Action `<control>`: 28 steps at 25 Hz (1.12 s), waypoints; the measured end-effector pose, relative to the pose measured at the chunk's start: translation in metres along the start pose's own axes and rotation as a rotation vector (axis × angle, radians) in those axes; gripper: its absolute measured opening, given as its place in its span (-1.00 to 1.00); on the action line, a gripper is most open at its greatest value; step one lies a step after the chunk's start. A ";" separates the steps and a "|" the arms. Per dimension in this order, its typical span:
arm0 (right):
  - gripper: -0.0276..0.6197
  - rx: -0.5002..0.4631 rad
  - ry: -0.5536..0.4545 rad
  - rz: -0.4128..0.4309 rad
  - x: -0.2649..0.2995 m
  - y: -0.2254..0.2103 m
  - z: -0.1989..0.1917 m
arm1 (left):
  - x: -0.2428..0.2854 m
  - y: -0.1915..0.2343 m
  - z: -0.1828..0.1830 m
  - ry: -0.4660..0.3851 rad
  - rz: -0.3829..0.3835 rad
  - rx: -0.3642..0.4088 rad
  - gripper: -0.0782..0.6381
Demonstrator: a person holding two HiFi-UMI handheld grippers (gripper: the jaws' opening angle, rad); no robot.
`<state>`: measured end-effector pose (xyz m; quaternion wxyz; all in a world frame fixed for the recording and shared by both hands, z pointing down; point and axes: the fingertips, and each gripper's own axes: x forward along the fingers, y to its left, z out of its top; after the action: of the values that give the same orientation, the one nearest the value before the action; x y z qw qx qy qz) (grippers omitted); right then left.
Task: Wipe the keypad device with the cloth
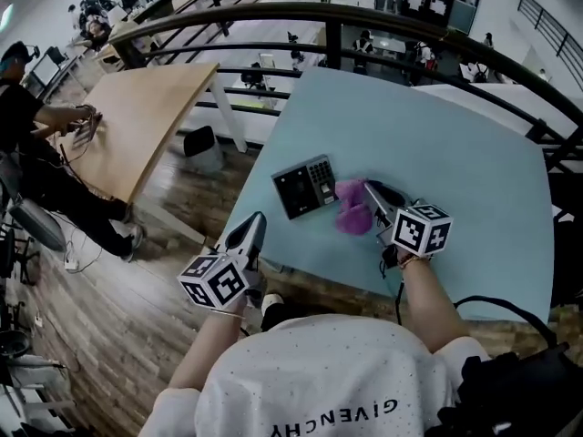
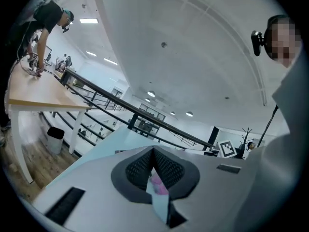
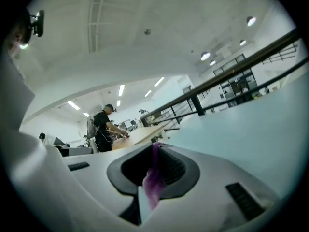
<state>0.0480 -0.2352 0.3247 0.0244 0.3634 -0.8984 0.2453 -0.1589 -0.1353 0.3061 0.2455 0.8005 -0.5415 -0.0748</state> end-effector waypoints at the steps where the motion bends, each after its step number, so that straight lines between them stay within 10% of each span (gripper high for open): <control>1: -0.79 -0.033 -0.055 0.010 -0.013 0.008 0.021 | 0.004 -0.009 0.008 -0.023 -0.017 0.011 -0.78; 12: -0.79 -0.400 -0.267 -0.064 -0.125 0.076 0.116 | 0.020 -0.104 0.052 -0.167 -0.207 0.118 -0.78; 28: -0.79 -0.393 -0.237 -0.240 -0.150 0.114 0.077 | -0.028 -0.120 0.053 -0.096 -0.330 0.122 -0.78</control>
<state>0.0927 -0.1048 0.1754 0.0181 0.4819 -0.8759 0.0170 -0.0904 -0.0918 0.1987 0.1548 0.8874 -0.4176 -0.1192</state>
